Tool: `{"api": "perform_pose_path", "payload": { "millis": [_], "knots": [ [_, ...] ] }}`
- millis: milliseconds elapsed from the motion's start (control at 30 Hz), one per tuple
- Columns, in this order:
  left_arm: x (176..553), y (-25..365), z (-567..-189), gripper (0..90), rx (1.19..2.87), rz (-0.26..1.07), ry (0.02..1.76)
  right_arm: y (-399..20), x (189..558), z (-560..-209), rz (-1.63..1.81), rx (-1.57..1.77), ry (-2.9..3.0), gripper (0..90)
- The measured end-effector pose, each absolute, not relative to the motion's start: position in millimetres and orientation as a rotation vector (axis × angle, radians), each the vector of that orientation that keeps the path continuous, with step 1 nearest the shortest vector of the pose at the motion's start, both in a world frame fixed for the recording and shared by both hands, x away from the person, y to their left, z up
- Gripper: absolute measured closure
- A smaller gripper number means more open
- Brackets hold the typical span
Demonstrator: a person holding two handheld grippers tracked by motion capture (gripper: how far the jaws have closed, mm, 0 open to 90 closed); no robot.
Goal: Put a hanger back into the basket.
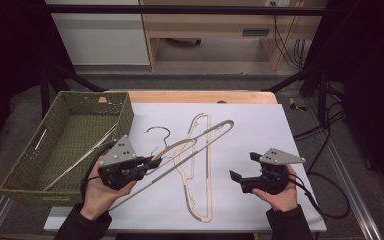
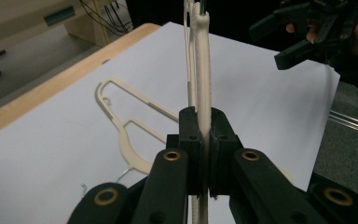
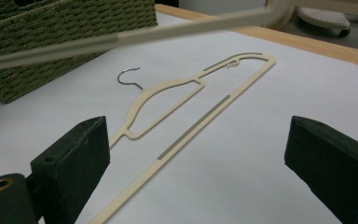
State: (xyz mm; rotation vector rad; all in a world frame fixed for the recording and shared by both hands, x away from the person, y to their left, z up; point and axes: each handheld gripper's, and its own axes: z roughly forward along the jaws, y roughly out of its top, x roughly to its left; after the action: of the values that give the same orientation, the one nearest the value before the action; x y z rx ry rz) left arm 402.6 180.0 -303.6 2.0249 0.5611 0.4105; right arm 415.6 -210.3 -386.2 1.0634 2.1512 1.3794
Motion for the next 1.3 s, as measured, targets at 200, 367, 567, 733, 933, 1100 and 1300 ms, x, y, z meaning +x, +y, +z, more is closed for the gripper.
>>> {"api": "perform_pose_path", "payload": {
  "millis": [200,367,567,733,933,1100,1300],
  "knots": [
    [404,193,-269,86.3,2.018,0.461,0.543,-226,409,-386,1.406,1.093,2.101,5.7],
    [414,208,-249,86.3,2.016,0.476,0.559,-232,407,-387,1.393,1.106,2.092,4.5],
    [429,233,-239,86.3,2.001,0.478,0.608,-234,405,-387,1.394,1.119,2.063,3.0],
    [439,261,-229,86.3,1.989,0.521,0.651,-237,404,-386,1.402,1.122,2.054,3.1],
    [450,288,-226,86.3,1.989,0.594,0.699,-236,404,-386,1.389,1.124,2.051,3.1],
    [459,313,-230,86.3,1.991,0.608,0.727,-236,405,-387,1.384,1.120,2.053,3.1],
    [469,344,-239,86.3,1.982,0.641,0.752,-234,405,-388,1.381,1.121,2.067,3.3]
  ]
}}
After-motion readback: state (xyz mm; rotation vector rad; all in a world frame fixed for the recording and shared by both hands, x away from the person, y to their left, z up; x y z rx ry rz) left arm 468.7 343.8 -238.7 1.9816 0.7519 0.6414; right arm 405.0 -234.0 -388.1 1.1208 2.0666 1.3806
